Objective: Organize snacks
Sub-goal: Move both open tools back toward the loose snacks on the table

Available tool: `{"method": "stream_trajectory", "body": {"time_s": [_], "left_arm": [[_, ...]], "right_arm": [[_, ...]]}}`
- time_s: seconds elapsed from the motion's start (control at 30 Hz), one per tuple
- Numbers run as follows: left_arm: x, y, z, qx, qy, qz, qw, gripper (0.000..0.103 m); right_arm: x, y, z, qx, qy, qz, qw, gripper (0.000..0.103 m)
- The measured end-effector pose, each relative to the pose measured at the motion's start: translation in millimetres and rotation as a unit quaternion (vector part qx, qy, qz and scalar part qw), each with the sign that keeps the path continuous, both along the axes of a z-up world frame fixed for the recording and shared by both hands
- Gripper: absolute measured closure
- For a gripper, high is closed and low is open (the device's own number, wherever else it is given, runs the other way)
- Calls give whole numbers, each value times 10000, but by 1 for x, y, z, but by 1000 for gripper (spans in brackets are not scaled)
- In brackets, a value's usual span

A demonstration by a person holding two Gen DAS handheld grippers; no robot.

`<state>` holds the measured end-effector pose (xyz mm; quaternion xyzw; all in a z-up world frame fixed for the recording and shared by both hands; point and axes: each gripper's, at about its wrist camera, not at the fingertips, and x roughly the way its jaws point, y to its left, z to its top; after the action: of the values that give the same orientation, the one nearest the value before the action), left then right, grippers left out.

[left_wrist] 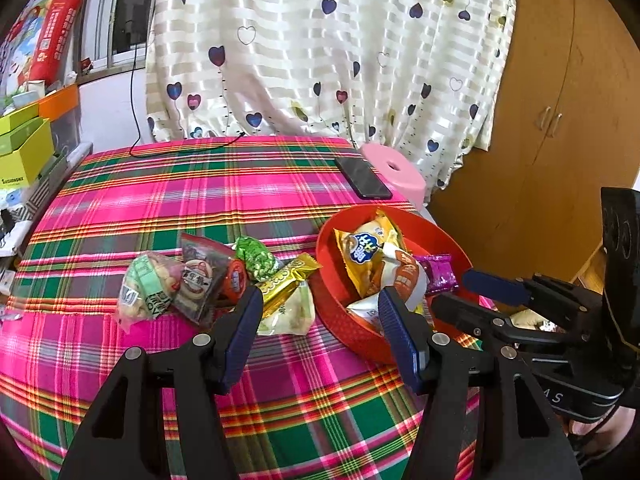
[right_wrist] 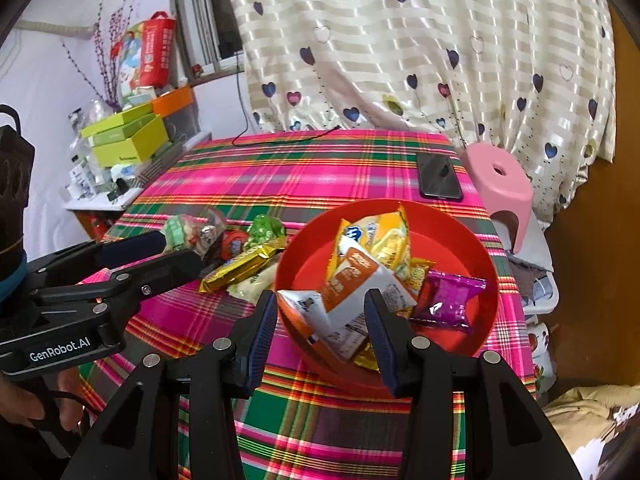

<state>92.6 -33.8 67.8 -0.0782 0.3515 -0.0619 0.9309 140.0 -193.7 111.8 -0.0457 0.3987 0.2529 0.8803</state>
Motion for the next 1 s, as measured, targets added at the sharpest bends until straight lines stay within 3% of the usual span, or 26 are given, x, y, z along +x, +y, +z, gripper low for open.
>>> {"method": "stream_trajectory", "body": {"time_s": [1.0], "left_arm": [[-34,46,2,-197,-162,460,9986,42]], "right_arm": [[-19,50,5,-146,-34,410,9990,59]]}}
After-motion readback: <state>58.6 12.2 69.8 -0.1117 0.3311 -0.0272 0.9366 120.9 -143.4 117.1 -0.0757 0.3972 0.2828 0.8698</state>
